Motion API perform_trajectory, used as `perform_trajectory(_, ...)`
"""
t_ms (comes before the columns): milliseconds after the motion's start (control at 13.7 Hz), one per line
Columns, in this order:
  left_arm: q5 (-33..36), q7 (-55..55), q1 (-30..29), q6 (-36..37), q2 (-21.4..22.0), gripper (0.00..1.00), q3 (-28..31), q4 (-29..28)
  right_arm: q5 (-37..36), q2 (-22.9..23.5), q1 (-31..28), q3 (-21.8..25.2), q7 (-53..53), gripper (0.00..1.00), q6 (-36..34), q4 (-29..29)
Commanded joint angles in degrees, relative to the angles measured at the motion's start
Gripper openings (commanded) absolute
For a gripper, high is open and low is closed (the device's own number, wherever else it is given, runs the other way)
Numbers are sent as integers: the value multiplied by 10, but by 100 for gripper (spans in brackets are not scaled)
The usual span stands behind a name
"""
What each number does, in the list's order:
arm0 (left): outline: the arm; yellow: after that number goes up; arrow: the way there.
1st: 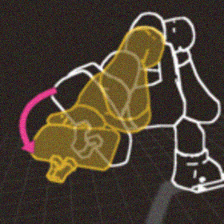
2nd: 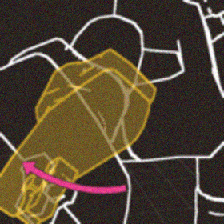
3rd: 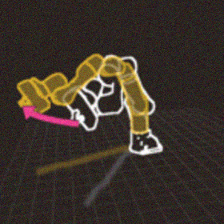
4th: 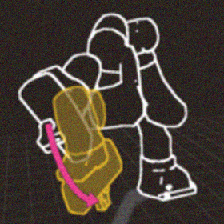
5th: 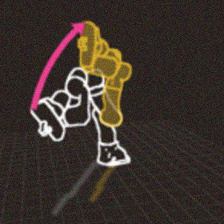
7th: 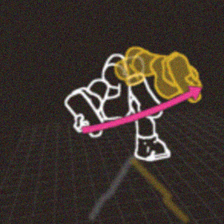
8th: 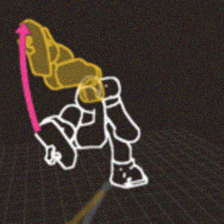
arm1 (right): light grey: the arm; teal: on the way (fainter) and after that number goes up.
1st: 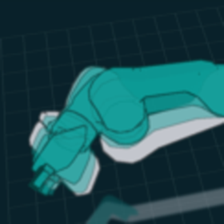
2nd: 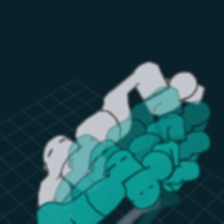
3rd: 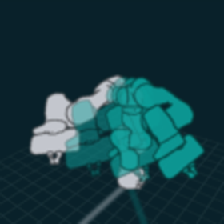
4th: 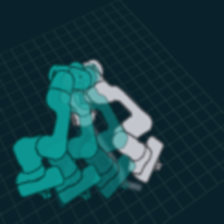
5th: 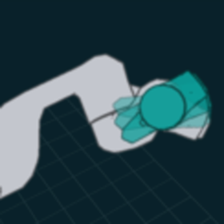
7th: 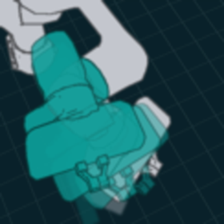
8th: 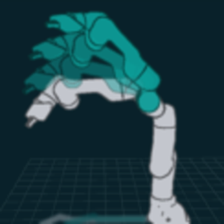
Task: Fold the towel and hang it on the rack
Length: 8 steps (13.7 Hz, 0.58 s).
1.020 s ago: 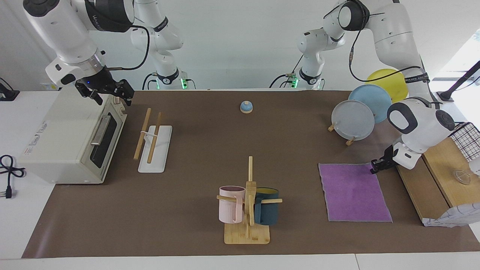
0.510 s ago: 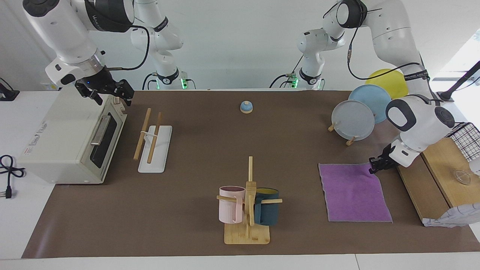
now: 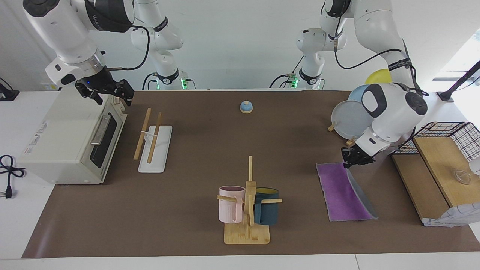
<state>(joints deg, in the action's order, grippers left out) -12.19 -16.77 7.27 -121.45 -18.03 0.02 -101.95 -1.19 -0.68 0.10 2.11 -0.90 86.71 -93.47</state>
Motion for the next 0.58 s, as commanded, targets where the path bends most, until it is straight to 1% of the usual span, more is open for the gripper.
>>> perform_trajectory(0,7,16,53,-79,35,0,9,-95,11,-10,-6,-1,10,100,1,-10)
perform_trajectory(73,8,17,64,-124,41,12,9,-135,10,-10,-6,-1,10,100,1,-10)
perform_trajectory(146,8,17,65,-152,45,99,10,-161,11,-10,-6,-1,10,100,1,-10)
perform_trajectory(291,7,17,54,-124,49,100,11,-150,11,-10,-6,-1,10,100,1,-10)
perform_trajectory(364,7,16,48,-111,48,100,10,-136,10,-10,-6,-1,10,100,1,-10)
perform_trajectory(510,7,17,23,-58,41,100,9,-95,11,-10,-6,-1,10,100,1,-10)
